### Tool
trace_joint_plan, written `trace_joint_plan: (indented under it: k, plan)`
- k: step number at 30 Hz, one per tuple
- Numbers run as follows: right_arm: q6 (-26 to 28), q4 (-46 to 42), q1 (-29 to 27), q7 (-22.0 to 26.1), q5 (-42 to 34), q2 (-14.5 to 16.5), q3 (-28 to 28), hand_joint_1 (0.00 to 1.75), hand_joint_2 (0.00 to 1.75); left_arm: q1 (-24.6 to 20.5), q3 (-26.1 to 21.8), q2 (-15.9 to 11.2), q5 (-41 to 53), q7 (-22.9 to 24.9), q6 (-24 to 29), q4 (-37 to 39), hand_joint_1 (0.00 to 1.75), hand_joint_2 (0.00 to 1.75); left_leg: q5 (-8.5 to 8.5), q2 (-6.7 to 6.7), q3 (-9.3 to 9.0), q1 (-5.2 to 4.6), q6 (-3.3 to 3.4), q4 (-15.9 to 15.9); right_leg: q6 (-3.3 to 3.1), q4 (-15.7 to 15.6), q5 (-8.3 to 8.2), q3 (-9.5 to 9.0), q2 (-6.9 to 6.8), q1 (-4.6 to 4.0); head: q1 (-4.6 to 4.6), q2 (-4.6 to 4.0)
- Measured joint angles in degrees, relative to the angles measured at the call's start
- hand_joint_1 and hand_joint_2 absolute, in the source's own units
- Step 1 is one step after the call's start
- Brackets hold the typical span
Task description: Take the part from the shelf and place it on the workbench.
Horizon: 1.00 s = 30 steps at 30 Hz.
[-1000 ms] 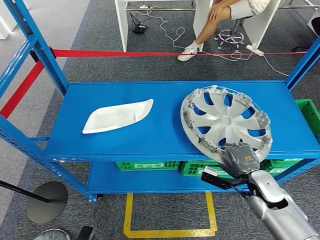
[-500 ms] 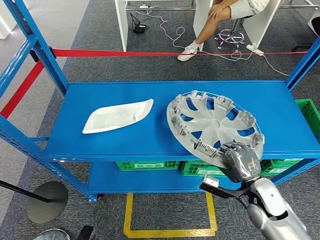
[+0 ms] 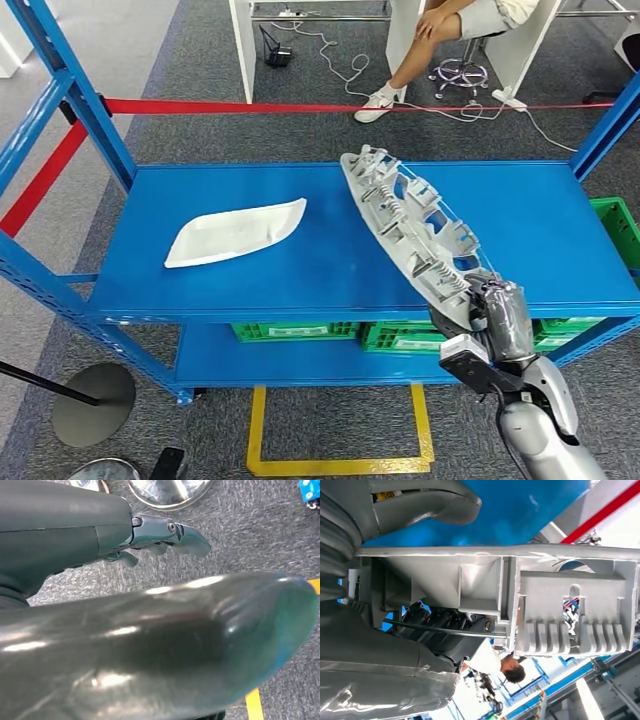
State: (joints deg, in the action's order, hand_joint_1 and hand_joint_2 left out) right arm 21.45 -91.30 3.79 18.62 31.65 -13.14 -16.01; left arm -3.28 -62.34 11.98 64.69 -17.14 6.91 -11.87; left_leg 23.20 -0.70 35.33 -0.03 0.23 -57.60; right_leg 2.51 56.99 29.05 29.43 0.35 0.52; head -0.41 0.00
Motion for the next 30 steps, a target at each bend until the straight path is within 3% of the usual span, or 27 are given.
trace_joint_plan:
  k: [9,22,26,30]
  plan:
    - [-0.89,-1.55,-1.28,0.46,-1.36,1.43,1.87,1.75,1.75,0.0,0.0,0.0,0.07,-0.17,0.21,0.0,0.0,0.0,0.0,0.0,0.0,0.0,0.0,0.0,0.0,0.0,0.0,-0.32,0.0,0.0,0.0,0.0]
    - [-6.38,-1.74,-1.29,0.94,-10.34,3.23,3.85,1.75,1.75,-0.02,0.0,0.03,0.51,-0.19,0.21,0.0,0.0,0.0,0.01,0.01,-0.02,0.01,-0.01,0.0,0.0,0.0,0.01,-0.01,0.02,-0.01,0.01,0.0]
    - [-15.66,-1.74,-1.25,0.78,-25.5,4.77,5.35,1.75,1.75,-0.02,0.01,0.04,0.96,-0.33,0.21,0.0,0.0,0.0,0.0,0.01,-0.03,0.01,-0.01,0.0,0.0,0.0,0.0,-0.02,0.02,0.0,0.01,0.0]
    - [-17.29,-1.74,-1.27,0.67,-27.94,5.43,5.75,1.75,1.75,-0.02,0.02,0.04,1.11,-0.44,0.21,0.0,0.0,0.0,0.0,0.01,-0.03,0.01,-0.01,0.0,0.0,0.0,0.0,-0.02,0.01,0.0,0.01,0.0]
